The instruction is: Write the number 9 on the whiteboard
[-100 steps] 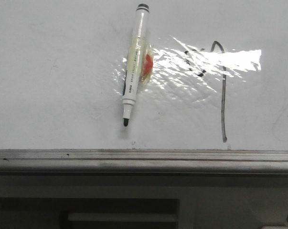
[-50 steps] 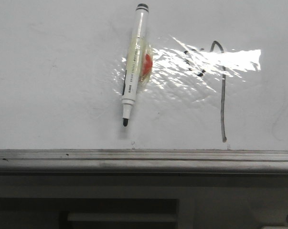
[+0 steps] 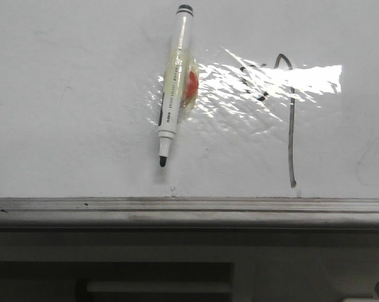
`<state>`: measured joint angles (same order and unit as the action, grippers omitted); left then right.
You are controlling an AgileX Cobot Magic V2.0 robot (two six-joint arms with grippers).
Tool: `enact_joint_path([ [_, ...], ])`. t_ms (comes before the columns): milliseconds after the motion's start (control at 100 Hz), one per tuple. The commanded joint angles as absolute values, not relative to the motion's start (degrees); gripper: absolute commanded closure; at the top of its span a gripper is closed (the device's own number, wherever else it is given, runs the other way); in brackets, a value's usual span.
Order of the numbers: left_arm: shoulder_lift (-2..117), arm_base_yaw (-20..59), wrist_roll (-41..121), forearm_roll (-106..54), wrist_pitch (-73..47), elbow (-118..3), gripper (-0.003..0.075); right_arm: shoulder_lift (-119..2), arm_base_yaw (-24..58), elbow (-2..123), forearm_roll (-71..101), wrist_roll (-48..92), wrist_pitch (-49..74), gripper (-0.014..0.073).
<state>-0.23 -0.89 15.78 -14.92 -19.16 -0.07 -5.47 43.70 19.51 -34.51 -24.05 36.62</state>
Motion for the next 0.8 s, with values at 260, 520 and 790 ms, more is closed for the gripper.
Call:
enact_joint_path([
  [260, -1.79, -0.95, 15.27, -15.21, -15.93, 1.07, 0.0741, -6.77, 4.80, -2.09, -19.54, -15.07, -13.94, 0.0644],
  [520, -1.79, -0.95, 15.27, -15.31, -15.93, 1.07, 0.0741, -6.87, 0.61, -2.30, -7.45, -3.95, -0.72, 0.0644],
  [790, -1.79, -0.95, 15.27, -15.53, -15.93, 1.07, 0.0741, -5.35, 0.61, -2.30, -3.24, 4.40, 12.75, 0.0644],
])
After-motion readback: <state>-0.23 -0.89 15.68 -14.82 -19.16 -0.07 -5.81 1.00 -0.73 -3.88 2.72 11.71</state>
